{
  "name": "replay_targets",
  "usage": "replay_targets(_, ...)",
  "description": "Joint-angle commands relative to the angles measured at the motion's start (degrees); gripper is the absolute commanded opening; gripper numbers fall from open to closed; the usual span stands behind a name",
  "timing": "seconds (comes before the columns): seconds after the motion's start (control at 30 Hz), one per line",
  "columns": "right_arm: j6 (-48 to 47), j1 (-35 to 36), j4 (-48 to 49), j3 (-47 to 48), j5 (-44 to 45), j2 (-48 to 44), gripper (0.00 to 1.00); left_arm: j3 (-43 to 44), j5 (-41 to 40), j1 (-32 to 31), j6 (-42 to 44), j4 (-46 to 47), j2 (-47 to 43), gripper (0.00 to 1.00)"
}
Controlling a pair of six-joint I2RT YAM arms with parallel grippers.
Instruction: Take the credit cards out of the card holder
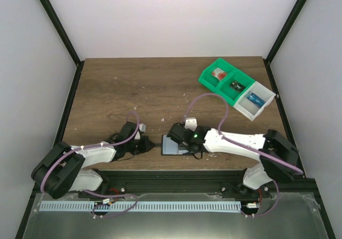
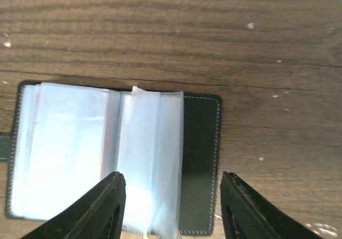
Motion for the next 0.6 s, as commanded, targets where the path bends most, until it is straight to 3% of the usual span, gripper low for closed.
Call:
replay_targets(0.0, 2.18, 0.30, -5.79, 2.14, 2.79, -6.14, 0.47, -1.16, 0.83, 0.31, 0.98, -0.97, 0.84, 0.08)
replay_targets(0.1, -2.33, 0.34, 2.44, 1.67, -4.30, -9.21, 0.43, -1.36, 0.85, 0.29, 0.86, -0.66, 0.59, 0.08)
replay_targets(0.23, -4.17, 0.30, 14.23, -1.35, -10.63, -9.70, 0.47, -1.37, 1.10, 0.31, 0.75, -0.39, 0.85, 0.08)
replay_targets(0.3, -3.56, 0.34, 13.87, 0.09, -10.14, -6.47, 0.58, -1.62, 1.48, 0.25, 0.25, 0.20, 0.80, 0.08)
replay_targets(0.5, -3.52, 0.32, 13.24, 3.78, -10.00, 3.38, 0.62, -2.82, 2.60, 0.27, -0.66, 2.04, 1.26, 0.08)
replay_targets(0.57, -2.66, 0.34, 12.16, 4.62, -8.88, 5.61, 0.73, -3.01, 2.77, 0.25, -0.92, 2.14, 1.20, 0.08)
